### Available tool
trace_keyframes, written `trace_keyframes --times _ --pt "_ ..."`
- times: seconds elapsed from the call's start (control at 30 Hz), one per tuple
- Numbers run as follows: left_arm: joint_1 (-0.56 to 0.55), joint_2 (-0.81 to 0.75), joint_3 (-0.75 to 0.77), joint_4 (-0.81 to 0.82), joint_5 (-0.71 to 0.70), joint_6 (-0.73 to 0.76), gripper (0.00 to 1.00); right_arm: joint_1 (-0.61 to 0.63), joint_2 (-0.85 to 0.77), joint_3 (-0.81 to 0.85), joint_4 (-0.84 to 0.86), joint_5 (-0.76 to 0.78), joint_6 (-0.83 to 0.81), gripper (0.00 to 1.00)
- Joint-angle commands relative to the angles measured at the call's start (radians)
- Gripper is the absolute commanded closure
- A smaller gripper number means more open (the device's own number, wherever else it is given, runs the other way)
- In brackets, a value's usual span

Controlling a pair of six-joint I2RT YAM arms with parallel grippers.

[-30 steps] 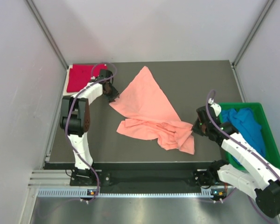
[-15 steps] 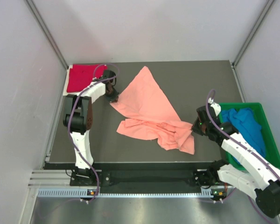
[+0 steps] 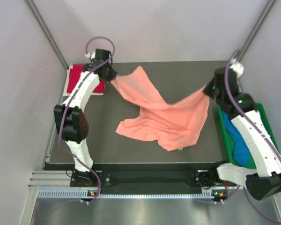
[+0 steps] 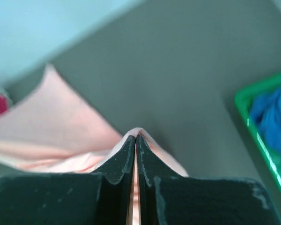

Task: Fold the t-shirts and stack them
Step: Flatten the tshirt out

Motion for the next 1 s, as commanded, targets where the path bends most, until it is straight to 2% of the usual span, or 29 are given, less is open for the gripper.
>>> trace_keyframes --times 0.0,0.07,0.17,0.23,0.33,0.5,0.6,0.7,0.83,0.97 --pt "0.005 -0.221 0.125 -0.033 -0.116 0.043 1.0 -0.056 0.017 0.273 -0.016 0.079 -0.152 1.0" --pt "0.005 -0.272 0.13 -0.03 -0.145 0.053 1.0 -0.073 0.031 0.41 -0.055 0.092 -0.175 1.0" --pt "0.008 -0.337 0.13 -0.051 -0.147 0.073 1.0 -0.094 0.017 0.504 -0.111 0.137 -0.197 1.0" --pt "0.008 -0.363 0.107 -0.077 -0.105 0.093 1.0 -0.099 -0.012 0.506 -0.156 0.161 -0.192 1.0" --pt "0.008 -0.432 -0.035 -0.07 -0.082 0.118 1.0 -0.102 -0.104 0.4 -0.219 0.161 -0.168 1.0" --pt "0.008 -0.577 -0.432 0.022 -0.052 0.127 1.0 -0.102 -0.31 0.014 -0.239 0.076 -0.07 1.0" --pt "0.005 -0.591 -0.63 0.106 0.057 0.109 1.0 -0.102 -0.409 -0.154 -0.265 0.036 -0.015 1.0" --pt "0.005 -0.543 -0.768 0.163 0.082 0.104 1.0 -0.102 -0.472 -0.252 -0.279 0.001 0.021 1.0" --pt "0.007 -0.415 -0.787 0.168 0.09 0.118 1.0 -0.102 -0.494 -0.286 -0.283 -0.007 0.033 1.0" --pt "0.005 -0.295 -0.667 0.156 0.09 0.127 1.0 -0.102 -0.503 -0.284 -0.282 -0.03 0.035 1.0"
